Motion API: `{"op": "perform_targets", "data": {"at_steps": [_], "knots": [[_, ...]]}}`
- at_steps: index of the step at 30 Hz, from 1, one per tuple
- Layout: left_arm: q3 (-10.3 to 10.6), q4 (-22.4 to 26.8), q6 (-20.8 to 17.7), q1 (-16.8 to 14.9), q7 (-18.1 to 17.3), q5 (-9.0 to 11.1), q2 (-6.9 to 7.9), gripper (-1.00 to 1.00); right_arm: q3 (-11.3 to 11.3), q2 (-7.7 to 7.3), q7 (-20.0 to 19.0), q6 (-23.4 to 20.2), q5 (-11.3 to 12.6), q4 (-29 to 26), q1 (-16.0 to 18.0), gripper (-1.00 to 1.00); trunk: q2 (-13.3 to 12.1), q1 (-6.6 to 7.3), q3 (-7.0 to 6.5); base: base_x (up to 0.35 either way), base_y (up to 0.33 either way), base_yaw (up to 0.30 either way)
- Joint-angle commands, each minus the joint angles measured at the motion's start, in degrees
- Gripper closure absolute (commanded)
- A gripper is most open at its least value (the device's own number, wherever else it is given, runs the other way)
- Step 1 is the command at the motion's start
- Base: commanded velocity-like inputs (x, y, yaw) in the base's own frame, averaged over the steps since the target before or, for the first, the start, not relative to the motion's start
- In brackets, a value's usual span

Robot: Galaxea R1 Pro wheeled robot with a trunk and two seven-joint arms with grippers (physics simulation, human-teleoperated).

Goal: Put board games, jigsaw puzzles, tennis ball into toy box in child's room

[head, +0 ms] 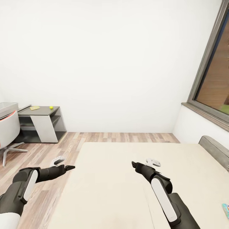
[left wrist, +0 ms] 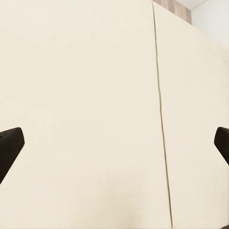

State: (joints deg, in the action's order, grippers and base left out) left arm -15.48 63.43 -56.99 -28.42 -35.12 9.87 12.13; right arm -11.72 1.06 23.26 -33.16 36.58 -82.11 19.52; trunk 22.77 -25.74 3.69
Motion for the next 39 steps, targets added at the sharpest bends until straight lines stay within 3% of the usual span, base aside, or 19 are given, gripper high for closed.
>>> {"op": "perform_targets", "data": {"at_steps": [1,39], "knots": [[-0.08,0.03,-0.38,-0.06,-0.08,0.15,0.00,-1.00,-0.06,0.00,0.58,-0.06,0.59,-0.07,0.06,-1.00,0.14,-0.04,0.14,0.000,-0.268,0.000],[-0.04,1.66,-0.40,-0.06,-0.09,0.10,-0.52,-1.00,-0.06,0.02,0.63,-0.06,0.60,-0.06,0.08,-1.00,0.14,-0.04,0.14,-0.004,-0.060,0.000]]}}
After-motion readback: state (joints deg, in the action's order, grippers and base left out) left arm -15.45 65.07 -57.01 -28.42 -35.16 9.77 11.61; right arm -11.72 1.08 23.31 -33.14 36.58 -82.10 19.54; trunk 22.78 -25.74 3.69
